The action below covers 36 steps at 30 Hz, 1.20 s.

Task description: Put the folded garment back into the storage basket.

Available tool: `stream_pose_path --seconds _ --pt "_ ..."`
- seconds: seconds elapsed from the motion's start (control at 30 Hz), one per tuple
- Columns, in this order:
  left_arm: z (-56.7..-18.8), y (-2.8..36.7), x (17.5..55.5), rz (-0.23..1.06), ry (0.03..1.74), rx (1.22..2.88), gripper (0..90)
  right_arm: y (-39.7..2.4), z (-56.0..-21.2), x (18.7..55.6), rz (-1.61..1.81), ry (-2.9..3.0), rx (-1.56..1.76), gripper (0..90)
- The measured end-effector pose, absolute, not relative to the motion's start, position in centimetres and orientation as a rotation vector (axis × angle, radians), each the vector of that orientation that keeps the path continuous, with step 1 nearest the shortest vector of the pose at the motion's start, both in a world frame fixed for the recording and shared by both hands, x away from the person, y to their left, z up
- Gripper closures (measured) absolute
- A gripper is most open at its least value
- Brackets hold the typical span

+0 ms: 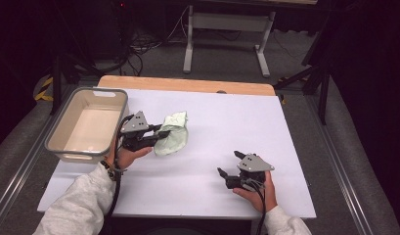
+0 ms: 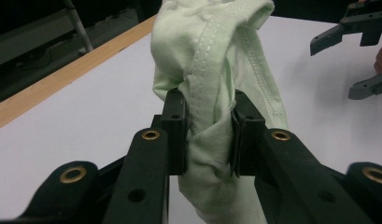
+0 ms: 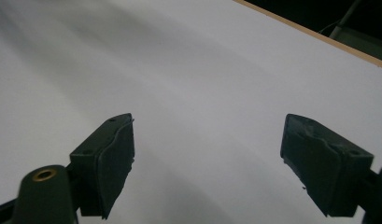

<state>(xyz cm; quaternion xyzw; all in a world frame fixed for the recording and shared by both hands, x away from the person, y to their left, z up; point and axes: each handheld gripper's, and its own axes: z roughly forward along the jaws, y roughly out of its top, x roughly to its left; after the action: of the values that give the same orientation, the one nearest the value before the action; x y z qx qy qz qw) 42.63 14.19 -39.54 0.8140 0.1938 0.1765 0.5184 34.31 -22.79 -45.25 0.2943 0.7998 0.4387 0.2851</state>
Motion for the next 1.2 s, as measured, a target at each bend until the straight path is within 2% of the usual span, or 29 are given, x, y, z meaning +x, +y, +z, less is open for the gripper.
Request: stream_pose_path --seconds 1.2 --pt "-38.5 16.0 42.7 0.463 0.490 1.913 72.4 -22.8 -45.3 34.3 1.172 2.141 0.790 18.2"
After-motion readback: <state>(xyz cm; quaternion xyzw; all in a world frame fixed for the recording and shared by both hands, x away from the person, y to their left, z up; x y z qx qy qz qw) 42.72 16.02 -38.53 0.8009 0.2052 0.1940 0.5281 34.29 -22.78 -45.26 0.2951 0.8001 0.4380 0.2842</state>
